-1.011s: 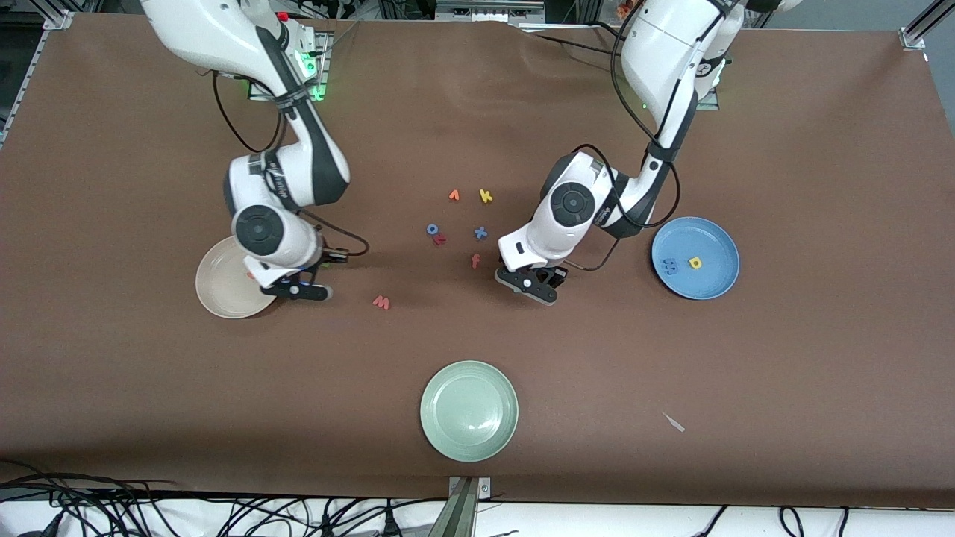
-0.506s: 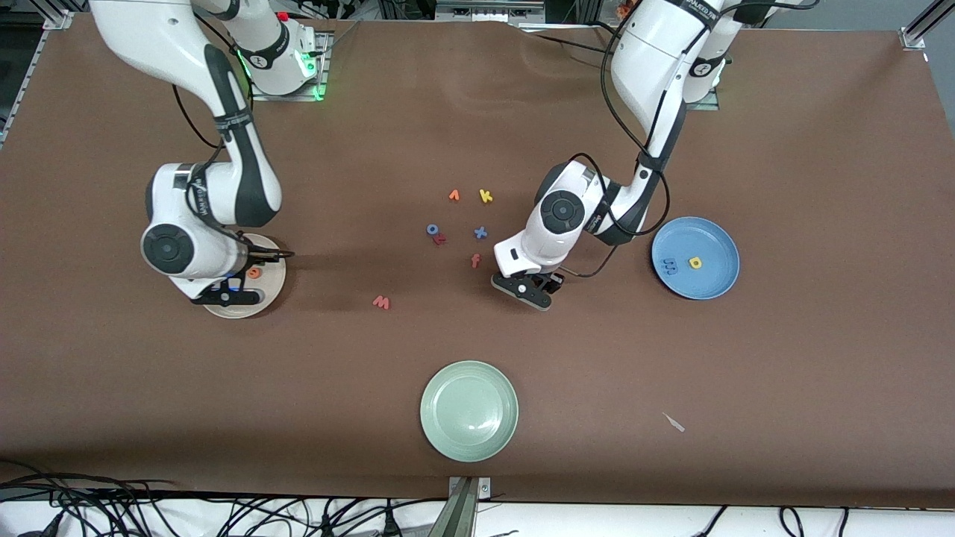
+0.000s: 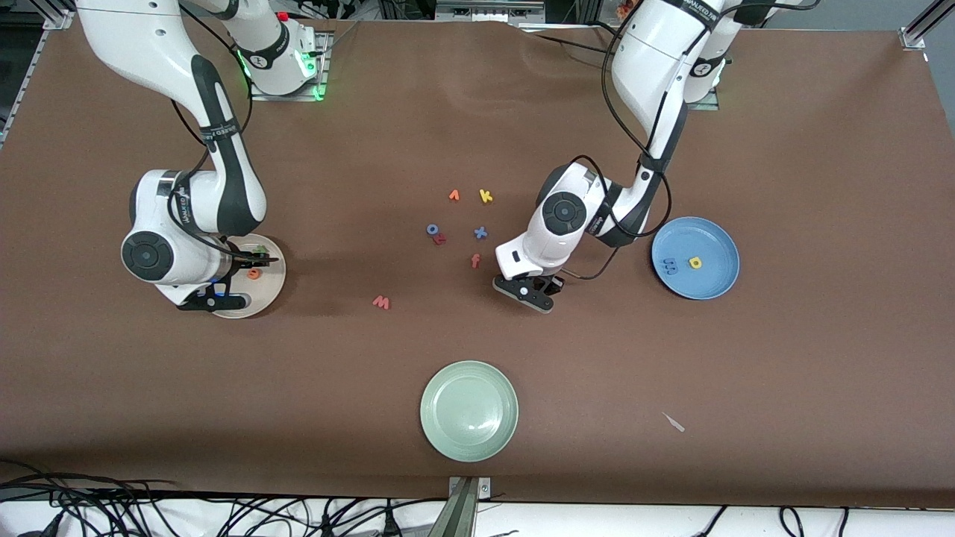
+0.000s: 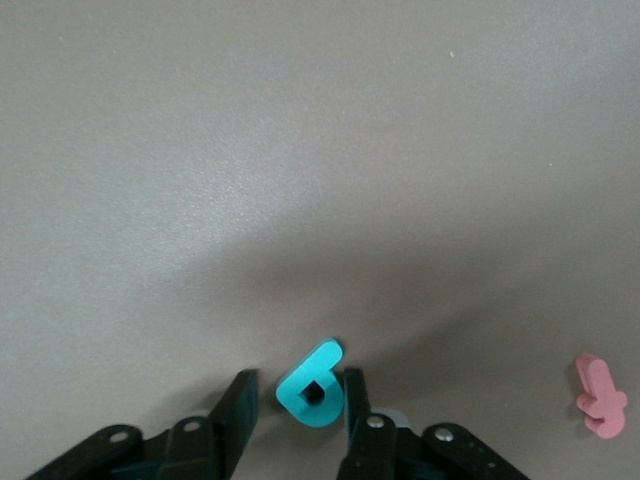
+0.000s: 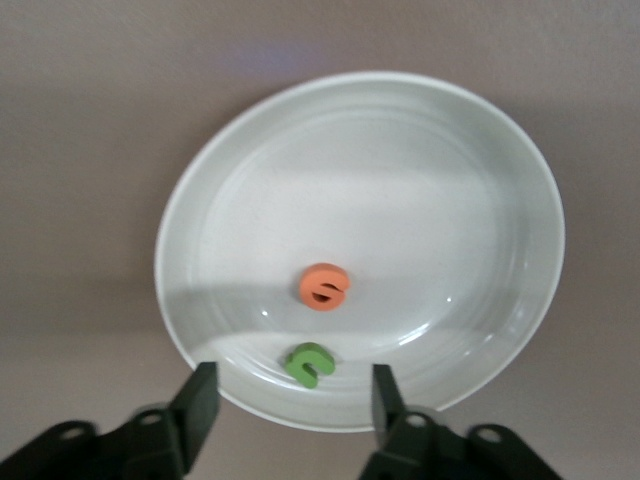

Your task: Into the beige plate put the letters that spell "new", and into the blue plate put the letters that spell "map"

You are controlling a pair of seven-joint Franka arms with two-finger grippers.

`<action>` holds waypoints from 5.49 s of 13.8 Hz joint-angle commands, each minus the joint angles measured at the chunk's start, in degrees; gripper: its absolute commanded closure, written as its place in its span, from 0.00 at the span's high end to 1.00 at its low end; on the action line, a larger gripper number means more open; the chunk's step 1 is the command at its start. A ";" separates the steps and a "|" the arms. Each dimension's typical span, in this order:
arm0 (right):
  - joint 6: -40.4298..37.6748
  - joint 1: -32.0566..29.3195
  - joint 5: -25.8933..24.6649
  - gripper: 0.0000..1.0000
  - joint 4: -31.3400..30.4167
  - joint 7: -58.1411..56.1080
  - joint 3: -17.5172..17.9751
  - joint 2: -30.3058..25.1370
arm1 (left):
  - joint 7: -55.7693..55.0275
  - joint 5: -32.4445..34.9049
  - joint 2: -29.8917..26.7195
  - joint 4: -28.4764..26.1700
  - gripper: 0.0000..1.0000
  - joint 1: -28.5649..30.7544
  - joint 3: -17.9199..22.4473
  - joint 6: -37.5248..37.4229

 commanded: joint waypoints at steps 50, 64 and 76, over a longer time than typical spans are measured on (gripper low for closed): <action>16.86 13.13 15.65 0.58 16.92 27.44 6.57 17.75 | 12.69 10.87 -50.79 -4.86 1.00 36.47 -2.48 -55.50; 17.03 12.42 17.23 0.49 18.95 27.35 6.57 19.25 | -7.62 9.39 -45.36 8.51 1.00 36.11 -4.77 -61.85; 9.50 10.76 16.97 0.31 20.79 22.45 6.04 17.05 | -3.93 7.63 -44.64 9.49 1.00 36.38 -3.80 -63.27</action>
